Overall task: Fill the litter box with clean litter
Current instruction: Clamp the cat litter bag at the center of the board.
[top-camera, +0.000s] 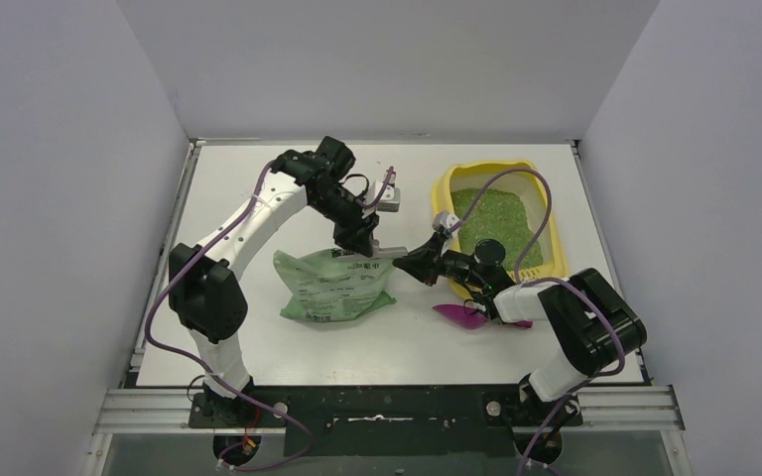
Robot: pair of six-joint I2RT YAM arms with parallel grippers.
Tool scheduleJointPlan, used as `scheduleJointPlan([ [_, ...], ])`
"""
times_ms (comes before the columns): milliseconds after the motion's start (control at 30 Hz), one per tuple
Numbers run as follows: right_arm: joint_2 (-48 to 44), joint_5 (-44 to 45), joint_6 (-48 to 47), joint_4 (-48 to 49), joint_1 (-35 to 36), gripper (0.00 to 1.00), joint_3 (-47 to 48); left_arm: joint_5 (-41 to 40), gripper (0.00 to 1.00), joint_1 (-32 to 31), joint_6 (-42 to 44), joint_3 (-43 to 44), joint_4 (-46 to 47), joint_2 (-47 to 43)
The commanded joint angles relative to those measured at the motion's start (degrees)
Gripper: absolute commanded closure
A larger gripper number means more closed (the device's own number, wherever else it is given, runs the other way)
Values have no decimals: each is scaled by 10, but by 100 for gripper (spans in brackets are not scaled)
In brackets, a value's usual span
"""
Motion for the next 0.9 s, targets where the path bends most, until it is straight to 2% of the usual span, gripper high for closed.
scheduleJointPlan([
  [0, -44, 8, -23, 61, 2, 100, 12, 5, 100, 2, -7, 17, -21, -18],
  [333, -90, 22, -59, 3, 14, 100, 9, -55, 100, -1, -22, 38, -50, -10],
  [533, -102, 32, -90, -44, 30, 100, 20, -38, 100, -5, -16, 63, -69, 3],
  [567, -102, 34, -93, -51, 33, 100, 21, -33, 97, -5, -15, 67, -76, 5],
  [633, -102, 37, -99, -59, 37, 100, 22, -21, 72, -6, -12, 66, -77, 6],
  [700, -102, 39, -101, -63, 40, 100, 24, -11, 61, -7, -12, 62, -73, 2],
  [867, -102, 42, -107, -70, 41, 100, 26, -4, 53, -7, -15, 57, -65, -1],
])
